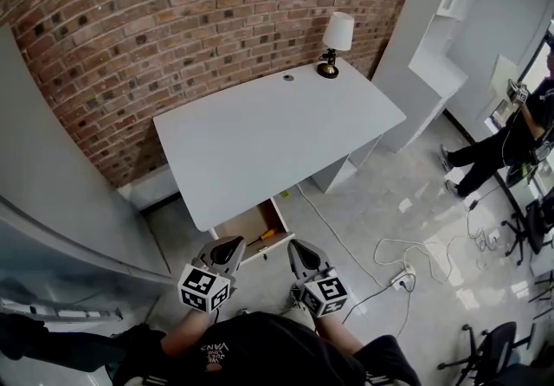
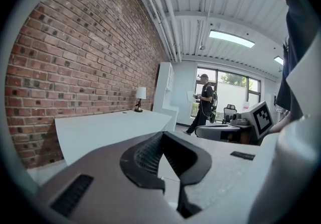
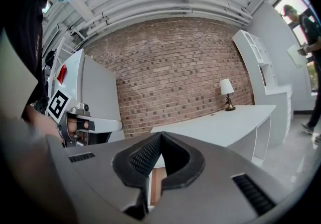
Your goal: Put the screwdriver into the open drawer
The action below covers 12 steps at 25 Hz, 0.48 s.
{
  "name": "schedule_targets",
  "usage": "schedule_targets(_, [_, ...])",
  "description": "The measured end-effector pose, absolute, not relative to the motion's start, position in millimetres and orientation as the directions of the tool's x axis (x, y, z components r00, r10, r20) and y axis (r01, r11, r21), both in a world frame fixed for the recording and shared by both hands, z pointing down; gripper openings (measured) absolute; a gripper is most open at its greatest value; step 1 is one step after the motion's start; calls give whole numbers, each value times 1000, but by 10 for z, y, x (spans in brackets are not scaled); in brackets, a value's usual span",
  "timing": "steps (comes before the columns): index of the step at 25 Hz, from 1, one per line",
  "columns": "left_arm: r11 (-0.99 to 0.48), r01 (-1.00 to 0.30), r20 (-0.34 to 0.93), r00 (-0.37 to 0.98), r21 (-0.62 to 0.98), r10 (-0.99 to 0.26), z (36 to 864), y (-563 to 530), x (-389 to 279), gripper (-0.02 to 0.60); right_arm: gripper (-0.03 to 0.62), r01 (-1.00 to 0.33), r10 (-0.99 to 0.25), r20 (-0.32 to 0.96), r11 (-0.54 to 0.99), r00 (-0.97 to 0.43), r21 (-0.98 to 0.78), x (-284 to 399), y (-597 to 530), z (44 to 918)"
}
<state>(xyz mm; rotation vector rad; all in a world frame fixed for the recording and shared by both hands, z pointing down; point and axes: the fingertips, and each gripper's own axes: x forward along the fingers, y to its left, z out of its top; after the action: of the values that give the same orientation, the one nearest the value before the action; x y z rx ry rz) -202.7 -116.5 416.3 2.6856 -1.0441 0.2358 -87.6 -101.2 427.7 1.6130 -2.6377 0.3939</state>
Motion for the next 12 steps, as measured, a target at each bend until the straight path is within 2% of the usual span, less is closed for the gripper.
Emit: schedule_targets(12, [-710,-680,225,732,186,-642,4171,-1087,-2060,8,-6,-885,-880,144,425,-453,-190,-901,-956,4253])
